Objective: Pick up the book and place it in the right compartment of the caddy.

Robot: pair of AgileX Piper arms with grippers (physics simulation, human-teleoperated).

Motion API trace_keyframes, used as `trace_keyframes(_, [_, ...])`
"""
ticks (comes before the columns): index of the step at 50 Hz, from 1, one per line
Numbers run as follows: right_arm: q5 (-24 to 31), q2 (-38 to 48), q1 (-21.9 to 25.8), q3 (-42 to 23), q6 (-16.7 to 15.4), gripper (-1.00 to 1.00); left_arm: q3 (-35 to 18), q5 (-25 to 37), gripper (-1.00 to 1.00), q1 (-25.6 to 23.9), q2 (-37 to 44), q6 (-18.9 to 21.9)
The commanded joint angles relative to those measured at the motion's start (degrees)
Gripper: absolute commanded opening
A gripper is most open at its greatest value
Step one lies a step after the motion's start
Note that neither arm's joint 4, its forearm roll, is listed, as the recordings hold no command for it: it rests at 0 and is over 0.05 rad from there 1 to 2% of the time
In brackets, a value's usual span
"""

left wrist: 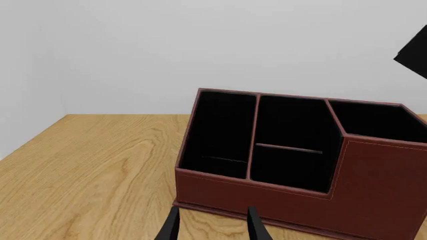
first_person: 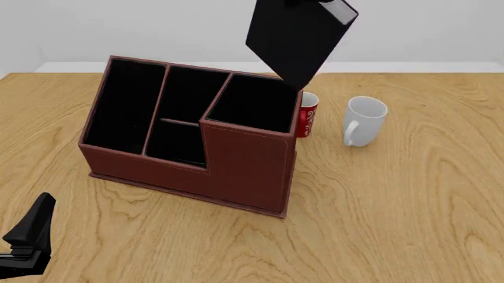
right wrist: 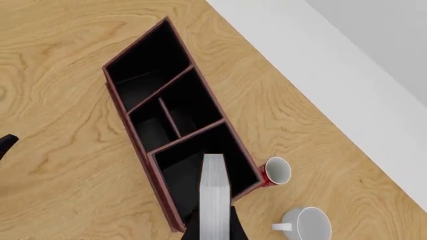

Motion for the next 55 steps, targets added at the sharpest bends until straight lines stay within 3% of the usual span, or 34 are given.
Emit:
trace_keyframes(1, [0.0, 0.3, 1.71, -0.31, 1.87, -1.0, 0.0, 0.0, 1.0, 0.0, 0.0, 0.0])
trace_keyframes(16, [0.0, 2.36, 2.1, -0.45, 2.54, -1.0, 0.0, 0.0, 1.0, 0.0, 0.0, 0.0])
trace_keyframes(17, [0.0, 2.55, 2.46, -0.82, 3.75, -1.0, 0.0, 0.0, 1.0, 0.0, 0.0, 0.0])
trace_keyframes(28, [-0.02, 4.69, 2.54, -1.57, 5.24, -1.0, 0.0, 0.0, 1.0, 0.0, 0.0, 0.0])
trace_keyframes(55, [-0.03, 9.89, 1.28, -3.35, 6.29, -1.0, 0.0, 0.0, 1.0, 0.0, 0.0, 0.0])
